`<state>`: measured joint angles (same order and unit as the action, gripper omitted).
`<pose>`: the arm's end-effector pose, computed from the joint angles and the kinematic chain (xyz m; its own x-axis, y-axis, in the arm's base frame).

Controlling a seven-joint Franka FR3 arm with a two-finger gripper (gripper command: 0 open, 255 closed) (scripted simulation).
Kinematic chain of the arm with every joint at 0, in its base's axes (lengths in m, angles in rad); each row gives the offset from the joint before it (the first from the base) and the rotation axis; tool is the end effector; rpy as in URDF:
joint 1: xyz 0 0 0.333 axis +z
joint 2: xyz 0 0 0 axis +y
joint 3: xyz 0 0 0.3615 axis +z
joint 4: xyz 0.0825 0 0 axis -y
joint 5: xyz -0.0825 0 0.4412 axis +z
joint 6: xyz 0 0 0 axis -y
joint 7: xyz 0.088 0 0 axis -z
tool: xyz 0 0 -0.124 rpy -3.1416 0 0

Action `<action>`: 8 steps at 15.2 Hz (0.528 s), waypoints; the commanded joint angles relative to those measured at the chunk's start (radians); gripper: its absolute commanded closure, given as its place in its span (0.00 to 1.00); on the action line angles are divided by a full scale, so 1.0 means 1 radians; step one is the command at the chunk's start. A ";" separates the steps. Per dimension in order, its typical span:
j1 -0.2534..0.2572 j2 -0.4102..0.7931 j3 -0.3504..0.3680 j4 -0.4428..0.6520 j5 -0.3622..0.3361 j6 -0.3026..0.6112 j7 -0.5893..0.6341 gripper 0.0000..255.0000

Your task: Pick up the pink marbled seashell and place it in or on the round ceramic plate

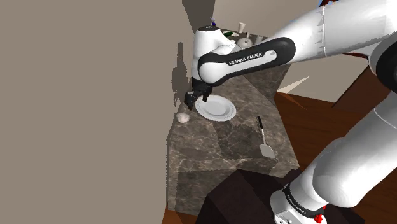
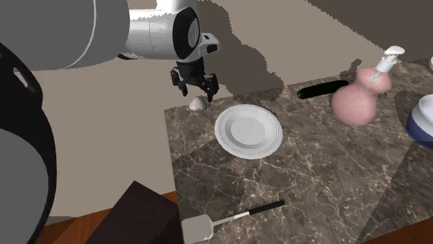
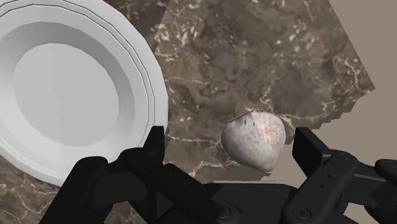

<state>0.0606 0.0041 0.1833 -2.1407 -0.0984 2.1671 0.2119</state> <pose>0.5740 0.1374 0.4021 0.9955 0.0876 0.0369 0.0846 -0.9935 0.0757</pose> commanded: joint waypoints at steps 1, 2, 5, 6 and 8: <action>0.008 0.080 0.008 0.048 -0.028 0.026 0.018 0.00; 0.014 0.118 0.010 0.074 -0.042 0.035 0.027 0.00; 0.035 0.234 0.015 0.159 -0.085 0.054 0.054 0.00; 0.043 0.272 0.015 0.189 -0.099 0.059 0.062 0.00; 0.045 0.285 0.013 0.190 -0.104 0.070 0.065 0.00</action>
<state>0.1021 0.2505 0.1989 -1.9639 -0.1947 2.1985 0.2677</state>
